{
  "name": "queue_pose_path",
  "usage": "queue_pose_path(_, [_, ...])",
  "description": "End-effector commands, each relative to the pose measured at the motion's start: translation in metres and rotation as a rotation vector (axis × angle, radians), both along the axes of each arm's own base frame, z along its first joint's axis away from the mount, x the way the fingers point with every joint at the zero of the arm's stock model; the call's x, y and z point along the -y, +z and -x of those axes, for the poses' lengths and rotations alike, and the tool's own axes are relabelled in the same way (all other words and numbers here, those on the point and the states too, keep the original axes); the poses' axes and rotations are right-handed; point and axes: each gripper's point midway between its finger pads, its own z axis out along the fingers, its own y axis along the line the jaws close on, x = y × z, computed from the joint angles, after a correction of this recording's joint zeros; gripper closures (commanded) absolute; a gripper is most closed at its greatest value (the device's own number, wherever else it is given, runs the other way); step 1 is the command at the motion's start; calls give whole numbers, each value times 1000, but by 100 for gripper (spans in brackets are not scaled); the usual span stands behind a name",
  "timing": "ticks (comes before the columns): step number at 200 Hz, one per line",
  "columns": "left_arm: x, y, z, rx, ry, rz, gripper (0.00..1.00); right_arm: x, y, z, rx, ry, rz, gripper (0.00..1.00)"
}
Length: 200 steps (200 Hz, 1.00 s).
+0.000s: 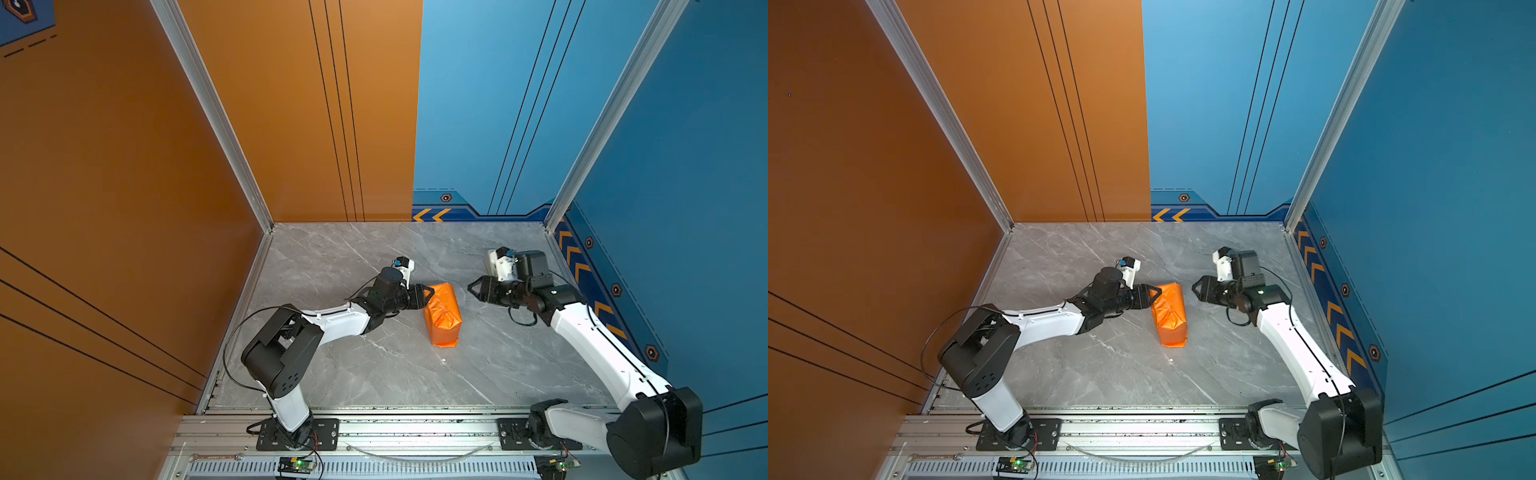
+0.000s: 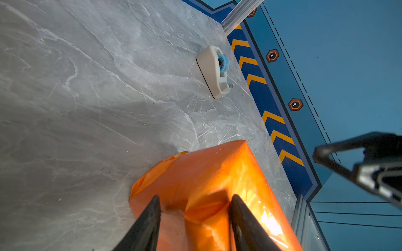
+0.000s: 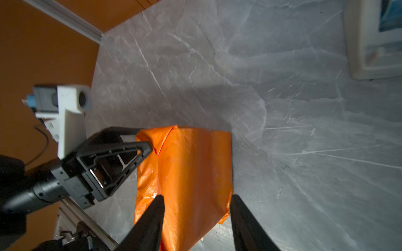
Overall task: Wrap the gift box in paper
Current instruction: 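Open the right gripper and move it to the white tape dispenser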
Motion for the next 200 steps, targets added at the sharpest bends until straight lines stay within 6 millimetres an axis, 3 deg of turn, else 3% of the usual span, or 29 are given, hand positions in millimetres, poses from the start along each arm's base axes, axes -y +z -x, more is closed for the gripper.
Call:
queue_pose_path(1, [-24,-57,19,-109,20,-181,48,20,-10,-24,-17,37,-52,53])
queue_pose_path(40, [-23,-58,21,-106,18,-200,48,69,-40,-72,-71,-9,-60,57])
queue_pose_path(86, [-23,-58,20,-108,23,-204,48,106,-71,-104,-105,-37,-102,60])
queue_pose_path(127, [-20,-59,17,-110,21,-204,48,114,-96,-123,-122,-12,-118,59])
queue_pose_path(200, [-20,-58,15,-109,29,-209,48,120,-113,-147,-81,28,-102,59])
